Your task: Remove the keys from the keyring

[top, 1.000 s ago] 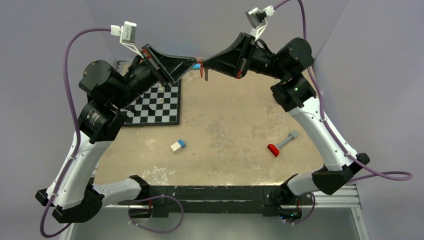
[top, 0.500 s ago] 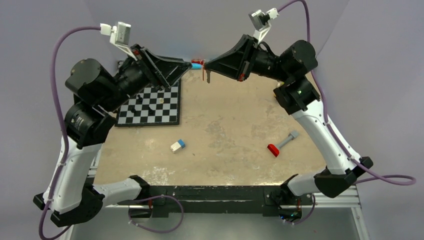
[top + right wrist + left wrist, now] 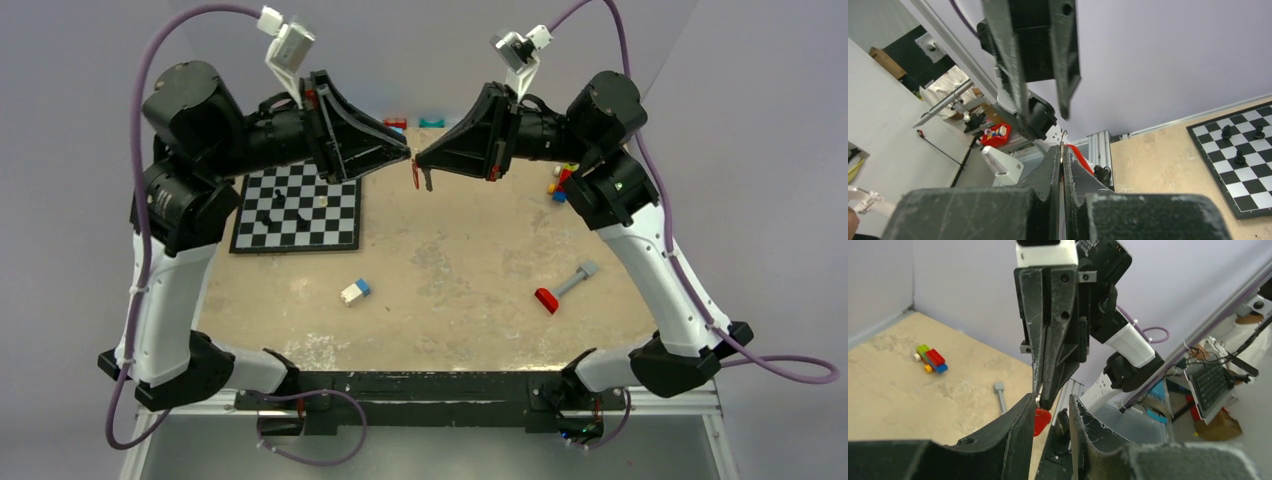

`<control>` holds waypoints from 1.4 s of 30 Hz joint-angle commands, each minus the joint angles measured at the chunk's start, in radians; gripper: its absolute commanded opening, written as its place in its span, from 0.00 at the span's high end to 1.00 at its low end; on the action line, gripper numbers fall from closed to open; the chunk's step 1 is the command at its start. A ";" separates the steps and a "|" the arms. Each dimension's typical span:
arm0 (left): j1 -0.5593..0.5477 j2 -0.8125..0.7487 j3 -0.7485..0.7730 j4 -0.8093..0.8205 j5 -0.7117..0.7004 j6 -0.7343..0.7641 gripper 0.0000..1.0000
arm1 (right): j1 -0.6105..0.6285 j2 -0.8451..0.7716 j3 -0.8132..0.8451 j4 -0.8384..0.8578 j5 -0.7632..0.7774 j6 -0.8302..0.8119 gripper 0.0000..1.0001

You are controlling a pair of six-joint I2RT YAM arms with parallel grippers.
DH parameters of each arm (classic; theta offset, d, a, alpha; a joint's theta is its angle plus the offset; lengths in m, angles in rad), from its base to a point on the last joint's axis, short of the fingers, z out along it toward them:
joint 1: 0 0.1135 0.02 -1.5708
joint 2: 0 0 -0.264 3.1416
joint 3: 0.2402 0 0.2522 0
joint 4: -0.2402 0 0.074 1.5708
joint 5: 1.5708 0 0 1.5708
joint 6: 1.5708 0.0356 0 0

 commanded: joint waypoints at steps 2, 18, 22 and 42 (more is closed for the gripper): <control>0.008 0.034 0.012 -0.011 0.170 -0.037 0.68 | -0.001 -0.009 0.059 -0.087 -0.081 -0.069 1.00; 0.006 0.016 -0.059 0.017 0.219 -0.079 0.82 | -0.002 -0.008 0.075 -0.123 -0.102 -0.078 1.00; 0.006 0.001 -0.087 0.019 0.206 -0.076 0.81 | 0.000 -0.001 0.083 -0.121 -0.106 -0.073 1.00; 0.005 0.007 -0.063 0.013 0.117 -0.052 0.56 | 0.001 0.017 0.104 -0.118 -0.116 -0.055 1.00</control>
